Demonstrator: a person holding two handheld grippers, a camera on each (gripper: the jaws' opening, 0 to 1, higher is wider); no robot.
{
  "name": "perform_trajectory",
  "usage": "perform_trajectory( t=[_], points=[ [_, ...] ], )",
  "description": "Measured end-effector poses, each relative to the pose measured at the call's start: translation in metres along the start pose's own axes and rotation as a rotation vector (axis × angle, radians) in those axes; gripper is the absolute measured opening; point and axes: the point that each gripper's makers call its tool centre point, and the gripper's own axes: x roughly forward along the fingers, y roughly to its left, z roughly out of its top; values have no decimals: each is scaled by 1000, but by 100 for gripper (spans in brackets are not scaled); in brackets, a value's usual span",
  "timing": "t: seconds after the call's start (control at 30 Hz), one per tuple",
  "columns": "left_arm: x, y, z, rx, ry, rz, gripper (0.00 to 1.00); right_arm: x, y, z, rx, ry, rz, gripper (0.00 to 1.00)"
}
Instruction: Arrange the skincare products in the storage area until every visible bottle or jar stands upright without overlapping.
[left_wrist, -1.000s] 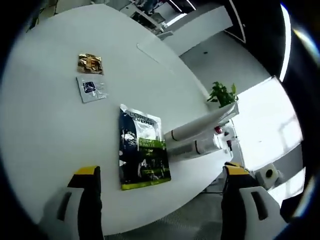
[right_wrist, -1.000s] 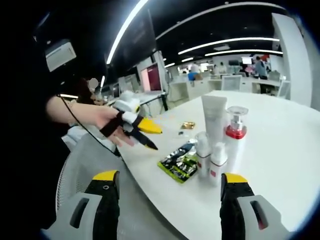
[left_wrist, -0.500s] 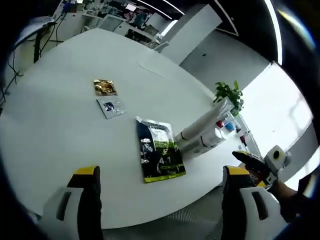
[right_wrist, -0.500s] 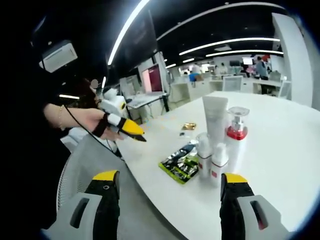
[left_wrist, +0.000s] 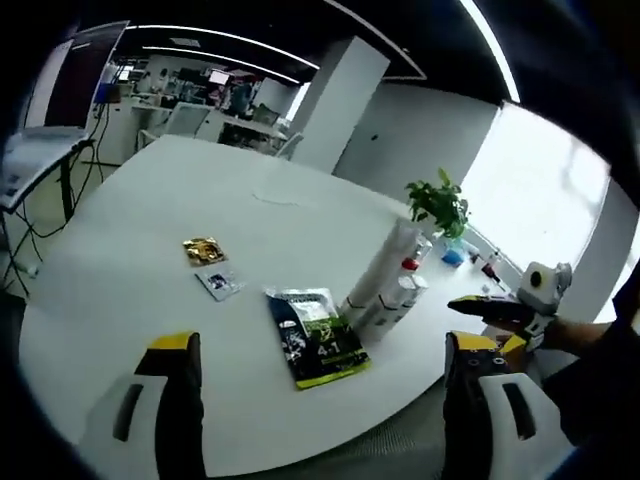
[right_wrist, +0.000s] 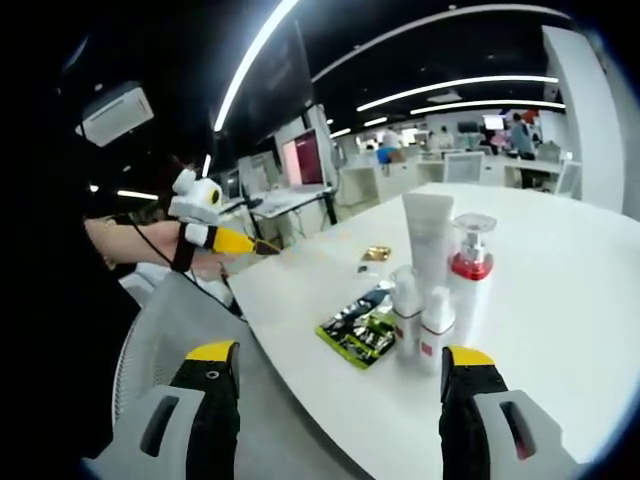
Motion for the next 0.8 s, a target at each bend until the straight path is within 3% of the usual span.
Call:
perform_trajectory(
  t=[0.07, 0.17, 0.37, 0.7, 0.8],
  points=[
    [-2, -4, -4, 23, 27, -8, 95, 0, 0, 0, -1, 1, -1, 87],
    [-5, -6, -3, 10, 21, -26, 95, 0, -2, 0, 0, -1, -6, 87],
    [-15, 7, 4, 26, -11, 18, 94, 0, -3, -1, 3, 2, -14, 87],
    [-26, 35, -5, -7, -38, 87, 91, 0, -6, -2, 10, 4, -24, 87],
    [-26, 31, -7, -30, -29, 84, 90, -1, -8, -1, 15, 0, -34, 86]
  ],
)
